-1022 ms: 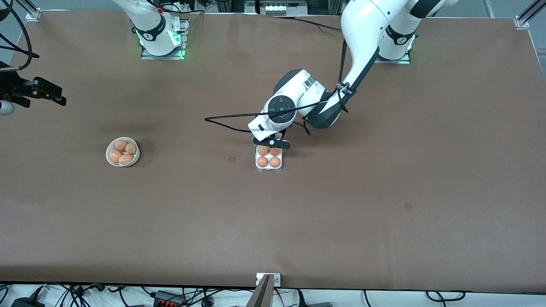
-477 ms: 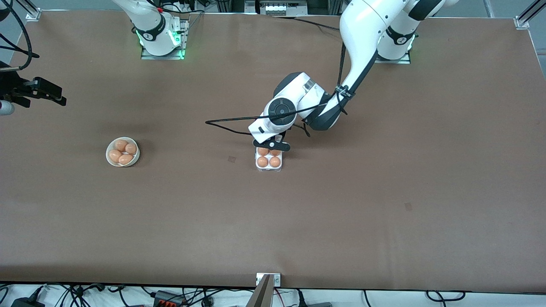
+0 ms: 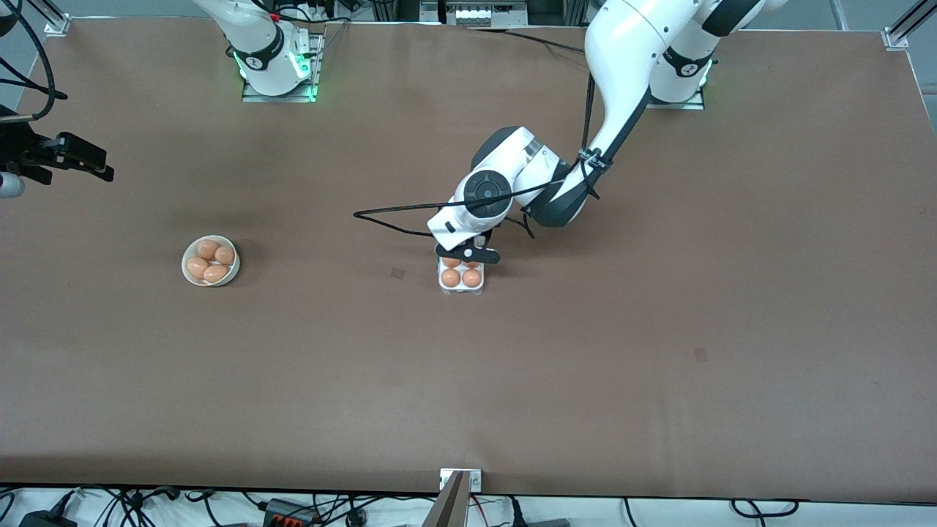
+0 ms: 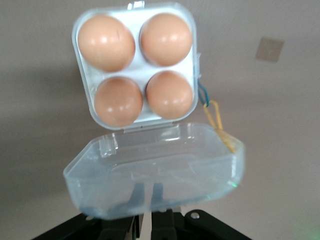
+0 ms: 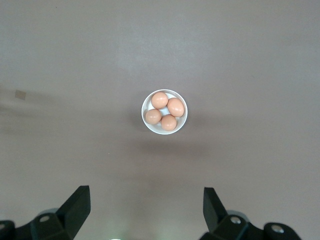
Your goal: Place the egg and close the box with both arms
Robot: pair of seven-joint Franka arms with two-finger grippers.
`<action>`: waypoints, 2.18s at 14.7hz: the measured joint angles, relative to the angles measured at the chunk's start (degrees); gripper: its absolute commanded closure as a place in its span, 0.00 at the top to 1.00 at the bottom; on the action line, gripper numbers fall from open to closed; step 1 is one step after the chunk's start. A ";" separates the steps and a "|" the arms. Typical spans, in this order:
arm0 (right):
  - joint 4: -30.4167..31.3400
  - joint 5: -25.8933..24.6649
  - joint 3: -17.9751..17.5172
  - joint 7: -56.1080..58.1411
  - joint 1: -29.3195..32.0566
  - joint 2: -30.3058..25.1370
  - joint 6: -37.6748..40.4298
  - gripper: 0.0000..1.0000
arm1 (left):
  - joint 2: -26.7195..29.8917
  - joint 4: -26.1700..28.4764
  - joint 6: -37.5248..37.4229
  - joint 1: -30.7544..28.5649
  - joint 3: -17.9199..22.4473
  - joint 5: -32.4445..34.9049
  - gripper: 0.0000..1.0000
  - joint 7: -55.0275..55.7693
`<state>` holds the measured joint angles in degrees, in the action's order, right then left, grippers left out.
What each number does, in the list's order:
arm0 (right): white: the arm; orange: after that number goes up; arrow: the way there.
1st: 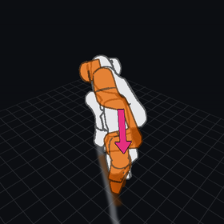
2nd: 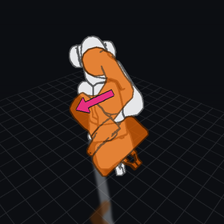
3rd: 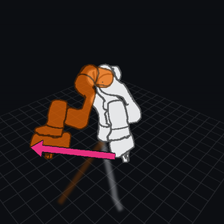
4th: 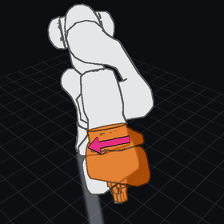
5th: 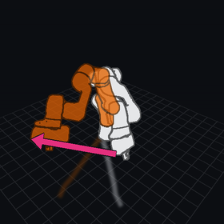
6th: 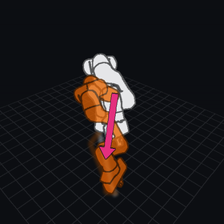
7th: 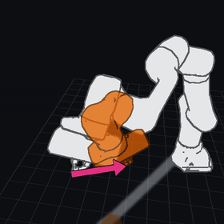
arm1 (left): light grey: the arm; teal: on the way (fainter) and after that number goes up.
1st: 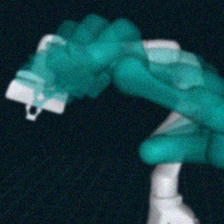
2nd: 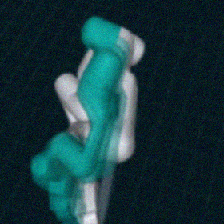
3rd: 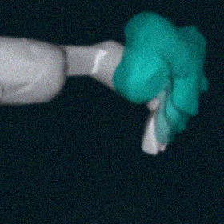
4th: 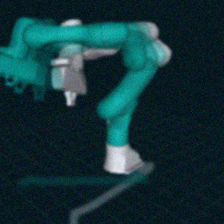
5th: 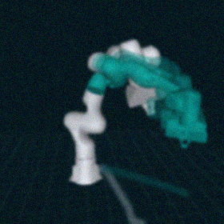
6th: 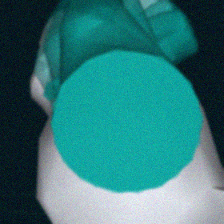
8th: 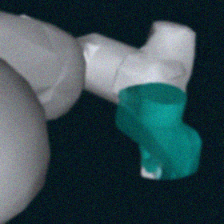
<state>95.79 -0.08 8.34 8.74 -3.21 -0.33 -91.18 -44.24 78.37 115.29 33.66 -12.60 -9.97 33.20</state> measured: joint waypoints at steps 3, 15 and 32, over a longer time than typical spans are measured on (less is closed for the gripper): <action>0.00 0.00 -0.01 0.00 0.00 0.00 0.00 1.00 | 0.00 -1.74 0.00 -0.63 0.52 0.00 0.13 -0.24; 0.00 0.05 -0.11 0.00 -0.03 0.00 0.00 1.00 | 0.00 -2.43 0.00 -2.53 0.96 0.00 0.25 -1.57; -0.01 0.09 -0.14 0.00 -0.04 0.01 0.00 1.00 | 9.54 -3.59 -17.58 -20.57 1.03 0.24 0.70 -23.24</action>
<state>95.78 0.00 8.20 8.74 -3.26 -0.32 -91.19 -34.70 74.78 97.71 13.09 -11.57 -9.73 9.96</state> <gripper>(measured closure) 0.000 0.410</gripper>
